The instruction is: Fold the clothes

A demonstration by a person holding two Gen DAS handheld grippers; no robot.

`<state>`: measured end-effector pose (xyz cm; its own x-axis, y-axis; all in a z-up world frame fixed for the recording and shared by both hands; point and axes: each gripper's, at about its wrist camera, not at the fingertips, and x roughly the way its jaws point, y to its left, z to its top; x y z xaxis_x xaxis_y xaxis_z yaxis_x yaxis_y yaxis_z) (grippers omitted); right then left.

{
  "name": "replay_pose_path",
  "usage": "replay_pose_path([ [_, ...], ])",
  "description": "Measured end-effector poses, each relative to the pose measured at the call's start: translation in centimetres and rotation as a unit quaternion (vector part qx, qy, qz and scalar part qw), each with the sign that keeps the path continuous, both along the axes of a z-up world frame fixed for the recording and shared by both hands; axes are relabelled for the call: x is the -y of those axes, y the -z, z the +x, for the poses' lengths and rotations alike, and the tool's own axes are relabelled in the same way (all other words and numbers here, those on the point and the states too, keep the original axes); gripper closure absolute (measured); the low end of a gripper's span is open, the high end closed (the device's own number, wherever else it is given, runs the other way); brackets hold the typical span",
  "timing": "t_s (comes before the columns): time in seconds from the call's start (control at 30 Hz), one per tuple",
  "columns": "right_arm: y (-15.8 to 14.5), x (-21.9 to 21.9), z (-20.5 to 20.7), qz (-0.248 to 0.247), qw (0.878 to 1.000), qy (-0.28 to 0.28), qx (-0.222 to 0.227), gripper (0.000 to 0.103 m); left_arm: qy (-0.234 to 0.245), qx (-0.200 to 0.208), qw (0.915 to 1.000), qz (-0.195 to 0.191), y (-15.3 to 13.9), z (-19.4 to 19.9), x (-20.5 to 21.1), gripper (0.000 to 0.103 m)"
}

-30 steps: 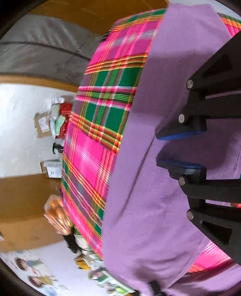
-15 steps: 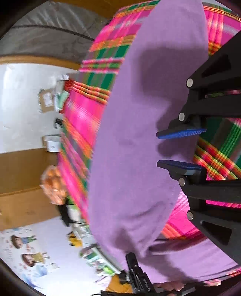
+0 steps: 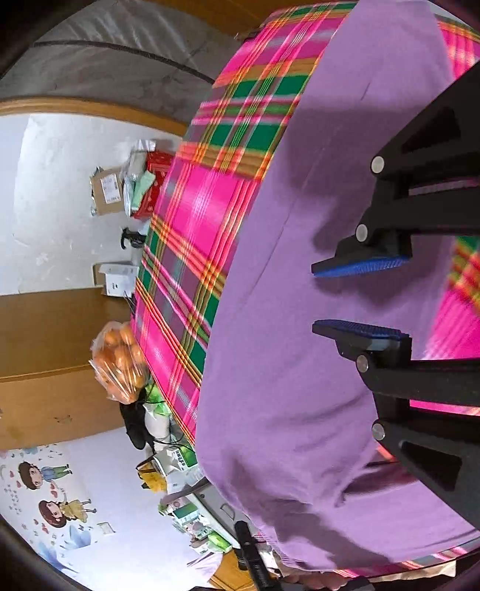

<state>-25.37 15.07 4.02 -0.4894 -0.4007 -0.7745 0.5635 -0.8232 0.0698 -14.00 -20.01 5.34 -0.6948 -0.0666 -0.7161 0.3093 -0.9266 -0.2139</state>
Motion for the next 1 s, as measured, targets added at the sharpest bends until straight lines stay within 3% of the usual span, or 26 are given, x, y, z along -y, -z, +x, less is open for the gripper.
replay_pose_path([
  [0.3, 1.6, 4.0, -3.8, -0.008, 1.0, 0.012, 0.007, 0.079, 0.025, 0.029, 0.9991, 0.018, 1.2, -8.5, 2.2, 0.089],
  [0.4, 1.9, 4.1, -4.8, -0.012, 1.0, 0.012, 0.006, 0.079, 0.02, 0.068, 0.9974, 0.015, 3.5, -11.5, 3.2, 0.089],
  [0.43, 2.1, 4.1, -5.2, -0.009, 1.0, 0.013, 0.007, 0.079, 0.022, 0.064, 0.9977, -0.002, 3.8, -11.9, 3.1, 0.089],
  [0.5, 2.5, 4.1, -5.8, -0.003, 1.0, 0.016, 0.011, 0.079, 0.028, 0.046, 0.9976, -0.043, 3.7, -12.2, 2.7, 0.086],
  [0.57, 2.8, 4.1, -6.3, -0.001, 1.0, 0.017, 0.011, 0.079, 0.031, 0.05, 0.9967, -0.056, 3.7, -12.6, 2.7, 0.085],
  [0.9, 1.4, 4.1, -6.2, -0.001, 1.0, -0.012, -0.017, 0.068, -0.02, 0.042, 0.9989, -0.006, 3.2, -10.4, 7.0, 0.084],
  [1.0, 1.9, 4.4, -6.9, 0.02, 0.999, -0.02, -0.014, 0.065, -0.006, 0.061, 0.9979, 0.022, 4.1, -10.8, 7.8, 0.083],
])
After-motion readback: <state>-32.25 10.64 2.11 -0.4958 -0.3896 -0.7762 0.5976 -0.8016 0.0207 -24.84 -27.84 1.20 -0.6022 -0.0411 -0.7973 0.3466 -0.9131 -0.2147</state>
